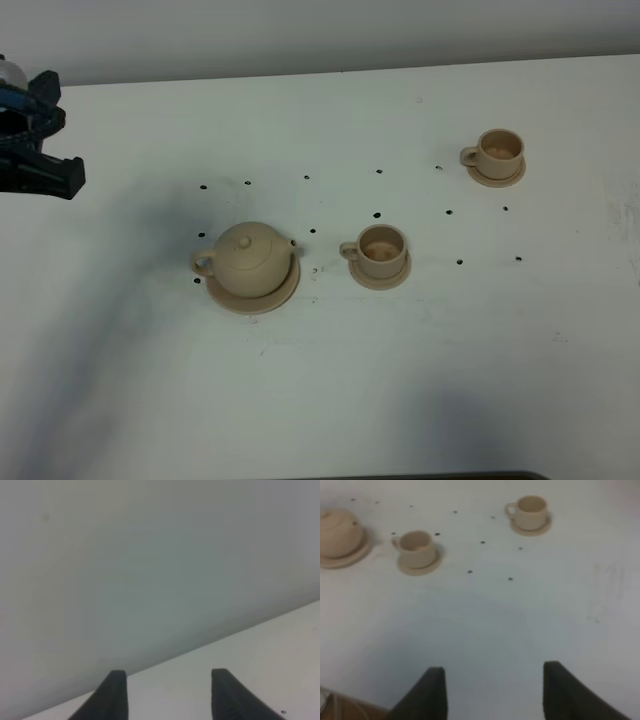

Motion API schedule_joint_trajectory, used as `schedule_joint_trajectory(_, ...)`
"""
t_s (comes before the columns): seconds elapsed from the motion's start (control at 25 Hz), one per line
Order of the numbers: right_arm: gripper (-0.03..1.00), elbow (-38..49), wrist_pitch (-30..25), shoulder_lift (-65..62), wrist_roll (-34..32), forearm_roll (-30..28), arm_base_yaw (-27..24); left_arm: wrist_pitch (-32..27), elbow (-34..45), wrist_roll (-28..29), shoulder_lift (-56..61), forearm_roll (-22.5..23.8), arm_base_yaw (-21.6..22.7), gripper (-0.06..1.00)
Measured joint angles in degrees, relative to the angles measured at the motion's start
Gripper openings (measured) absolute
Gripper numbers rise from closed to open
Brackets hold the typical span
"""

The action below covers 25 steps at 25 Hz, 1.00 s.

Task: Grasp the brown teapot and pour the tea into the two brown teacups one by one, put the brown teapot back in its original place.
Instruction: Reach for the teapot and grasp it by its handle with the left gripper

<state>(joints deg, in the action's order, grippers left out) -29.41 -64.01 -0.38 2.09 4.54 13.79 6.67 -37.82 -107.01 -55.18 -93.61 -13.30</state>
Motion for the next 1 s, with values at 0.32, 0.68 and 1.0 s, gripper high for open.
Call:
schedule_joint_trajectory(0.32, 0.42, 0.0, 0.0, 0.0, 0.0, 0.11, -5.09, -1.51, 0.0, 0.1, -2.41, 0.0, 0.0, 0.41)
schedule_joint_trajectory(0.68, 0.42, 0.0, 0.0, 0.0, -0.05, 0.11, -7.86, -2.97, 0.0, 0.1, -3.54, 0.11, 0.0, 0.41)
schedule_joint_trajectory(1.0, 0.42, 0.0, 0.0, 0.0, -0.05, 0.11, -7.9, -4.75, 0.0, 0.1, -7.65, 0.18, 0.0, 0.41)
